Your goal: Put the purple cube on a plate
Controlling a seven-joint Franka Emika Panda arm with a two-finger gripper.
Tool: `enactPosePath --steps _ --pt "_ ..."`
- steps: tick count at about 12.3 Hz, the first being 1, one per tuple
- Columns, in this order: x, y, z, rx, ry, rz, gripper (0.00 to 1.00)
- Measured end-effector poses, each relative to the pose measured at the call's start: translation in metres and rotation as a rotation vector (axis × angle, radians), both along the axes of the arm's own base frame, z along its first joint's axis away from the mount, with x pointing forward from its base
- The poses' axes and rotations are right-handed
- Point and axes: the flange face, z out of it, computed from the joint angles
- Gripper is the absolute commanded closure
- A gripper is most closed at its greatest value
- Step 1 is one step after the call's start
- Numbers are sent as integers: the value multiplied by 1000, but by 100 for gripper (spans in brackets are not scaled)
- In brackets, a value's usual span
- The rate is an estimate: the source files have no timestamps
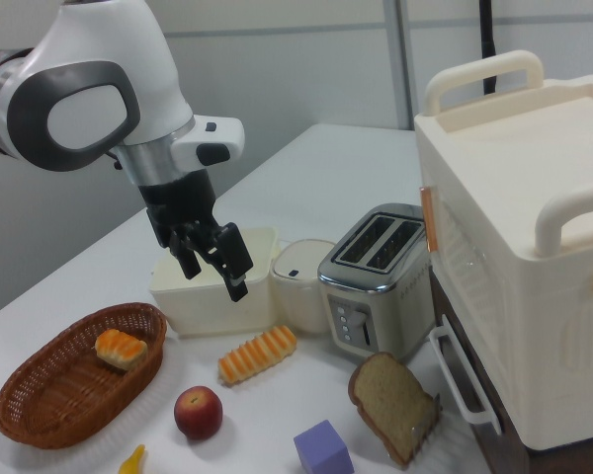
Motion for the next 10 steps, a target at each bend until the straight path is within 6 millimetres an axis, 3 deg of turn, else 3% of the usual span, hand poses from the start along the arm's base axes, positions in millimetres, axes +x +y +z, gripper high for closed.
enactPosePath --steps 6,10 --pt "-1 -6 -3 3 7 6 0" --pt "-8 -2 -34 10 -27 -54 0"
